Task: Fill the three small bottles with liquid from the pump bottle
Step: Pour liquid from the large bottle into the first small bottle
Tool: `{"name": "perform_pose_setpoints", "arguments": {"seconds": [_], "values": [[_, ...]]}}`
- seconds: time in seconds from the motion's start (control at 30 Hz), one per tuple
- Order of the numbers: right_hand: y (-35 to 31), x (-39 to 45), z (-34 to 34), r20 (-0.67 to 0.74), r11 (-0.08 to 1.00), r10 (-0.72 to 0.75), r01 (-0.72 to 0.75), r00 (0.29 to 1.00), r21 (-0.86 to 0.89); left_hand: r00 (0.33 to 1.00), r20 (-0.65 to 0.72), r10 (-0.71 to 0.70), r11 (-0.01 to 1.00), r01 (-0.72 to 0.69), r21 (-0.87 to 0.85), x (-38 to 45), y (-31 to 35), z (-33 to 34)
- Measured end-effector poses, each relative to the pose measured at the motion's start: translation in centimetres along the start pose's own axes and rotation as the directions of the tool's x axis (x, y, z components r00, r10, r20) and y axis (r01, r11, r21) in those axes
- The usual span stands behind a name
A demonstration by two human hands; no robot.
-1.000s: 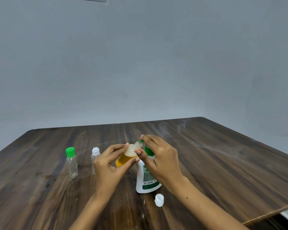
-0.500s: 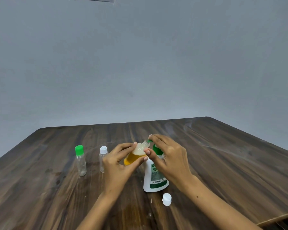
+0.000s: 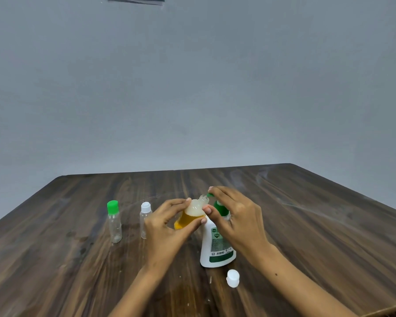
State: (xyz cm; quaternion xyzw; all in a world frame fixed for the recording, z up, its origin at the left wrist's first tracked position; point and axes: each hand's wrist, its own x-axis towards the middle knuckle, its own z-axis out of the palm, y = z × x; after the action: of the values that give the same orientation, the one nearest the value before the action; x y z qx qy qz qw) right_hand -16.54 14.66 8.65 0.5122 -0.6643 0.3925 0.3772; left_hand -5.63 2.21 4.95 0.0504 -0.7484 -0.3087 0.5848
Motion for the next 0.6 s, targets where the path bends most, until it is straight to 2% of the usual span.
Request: {"name": "perform_pose_setpoints", "arguments": {"seconds": [0.6], "values": [[-0.13, 0.00, -0.23, 0.029, 1.000, 0.013, -0.013, 0.999, 0.009, 1.000, -0.001, -0.001, 1.000, 0.001, -0.012, -0.11, 0.02, 0.04]]}}
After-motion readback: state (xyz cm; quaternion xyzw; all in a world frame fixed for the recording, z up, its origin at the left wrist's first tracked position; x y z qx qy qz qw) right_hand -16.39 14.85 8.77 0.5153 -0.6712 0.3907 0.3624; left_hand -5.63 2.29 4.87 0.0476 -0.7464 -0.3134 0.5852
